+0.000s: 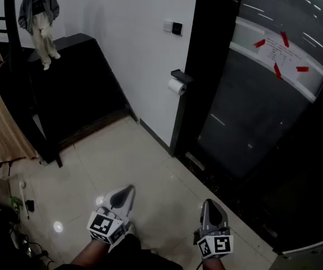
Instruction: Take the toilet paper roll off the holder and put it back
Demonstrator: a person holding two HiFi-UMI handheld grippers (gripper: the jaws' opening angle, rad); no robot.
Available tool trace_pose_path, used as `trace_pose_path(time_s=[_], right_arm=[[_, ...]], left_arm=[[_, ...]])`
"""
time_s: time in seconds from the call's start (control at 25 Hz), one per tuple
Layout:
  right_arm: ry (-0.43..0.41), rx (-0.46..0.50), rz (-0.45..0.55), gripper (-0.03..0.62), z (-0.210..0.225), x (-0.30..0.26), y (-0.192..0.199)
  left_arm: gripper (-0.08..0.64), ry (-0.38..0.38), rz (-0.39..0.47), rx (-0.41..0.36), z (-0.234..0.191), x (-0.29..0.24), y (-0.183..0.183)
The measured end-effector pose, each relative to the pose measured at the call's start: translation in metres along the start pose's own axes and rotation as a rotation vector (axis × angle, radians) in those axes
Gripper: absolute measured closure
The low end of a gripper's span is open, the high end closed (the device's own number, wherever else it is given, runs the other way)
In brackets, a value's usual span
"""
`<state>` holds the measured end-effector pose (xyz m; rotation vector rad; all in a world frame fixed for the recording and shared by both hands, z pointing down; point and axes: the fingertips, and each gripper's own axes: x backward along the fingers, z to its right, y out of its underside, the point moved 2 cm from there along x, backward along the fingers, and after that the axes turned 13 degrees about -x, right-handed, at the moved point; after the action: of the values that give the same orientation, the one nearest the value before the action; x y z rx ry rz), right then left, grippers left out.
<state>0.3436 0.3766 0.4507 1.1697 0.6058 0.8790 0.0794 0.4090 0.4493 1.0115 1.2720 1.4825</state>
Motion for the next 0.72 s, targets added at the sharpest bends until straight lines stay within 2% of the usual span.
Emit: trace_pose_path(time_s=[0.28, 0.48, 0.72], right_arm=[[0.013, -0.052, 0.025, 0.578, 0.013, -0.065, -0.002], [0.025, -0.033, 0.048, 0.577, 0.007, -0.133, -0.018], [0.033, -0.071, 0.058, 0.577, -0.002, -0.212, -0.015]], left_arm=[[0.558, 0.011, 0.047, 0.025, -0.042, -0.059, 0.002], [0.56, 0.041, 0.072, 0.026, -0.093, -0.11, 0.001], [0.558, 0.052, 0.08, 0.02, -0.16, -0.152, 0.001]])
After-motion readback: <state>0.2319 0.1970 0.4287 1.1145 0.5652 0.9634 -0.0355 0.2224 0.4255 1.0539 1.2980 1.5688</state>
